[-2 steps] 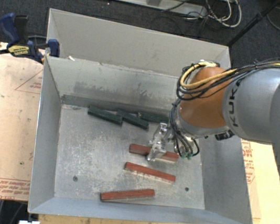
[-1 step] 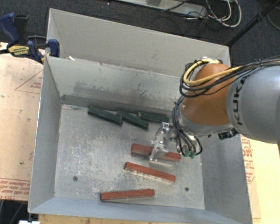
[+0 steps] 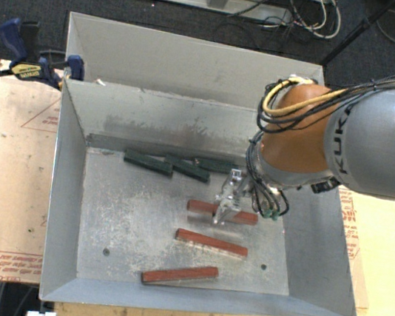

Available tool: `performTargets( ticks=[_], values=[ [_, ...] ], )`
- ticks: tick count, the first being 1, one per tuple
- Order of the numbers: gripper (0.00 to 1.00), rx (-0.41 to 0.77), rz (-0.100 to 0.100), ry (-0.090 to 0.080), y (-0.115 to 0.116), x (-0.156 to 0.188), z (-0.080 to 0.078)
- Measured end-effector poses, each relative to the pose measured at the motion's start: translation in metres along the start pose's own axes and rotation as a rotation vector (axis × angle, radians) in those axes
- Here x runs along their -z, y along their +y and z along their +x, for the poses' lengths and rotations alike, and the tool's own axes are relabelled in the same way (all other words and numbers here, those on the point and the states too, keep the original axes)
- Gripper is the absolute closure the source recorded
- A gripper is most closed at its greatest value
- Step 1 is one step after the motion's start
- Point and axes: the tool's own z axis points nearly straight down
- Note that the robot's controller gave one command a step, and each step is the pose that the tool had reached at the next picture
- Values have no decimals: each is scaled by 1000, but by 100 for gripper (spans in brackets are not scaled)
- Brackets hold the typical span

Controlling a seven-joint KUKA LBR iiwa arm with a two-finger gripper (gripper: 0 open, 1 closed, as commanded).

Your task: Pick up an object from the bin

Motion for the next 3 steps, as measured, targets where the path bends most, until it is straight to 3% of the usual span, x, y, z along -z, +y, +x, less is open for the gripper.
performTargets(
  ticks=[1, 3],
  values=[
    [100, 0, 0, 4, 0, 19, 1],
    [100, 0, 0, -5, 0, 35, -1]
  ],
)
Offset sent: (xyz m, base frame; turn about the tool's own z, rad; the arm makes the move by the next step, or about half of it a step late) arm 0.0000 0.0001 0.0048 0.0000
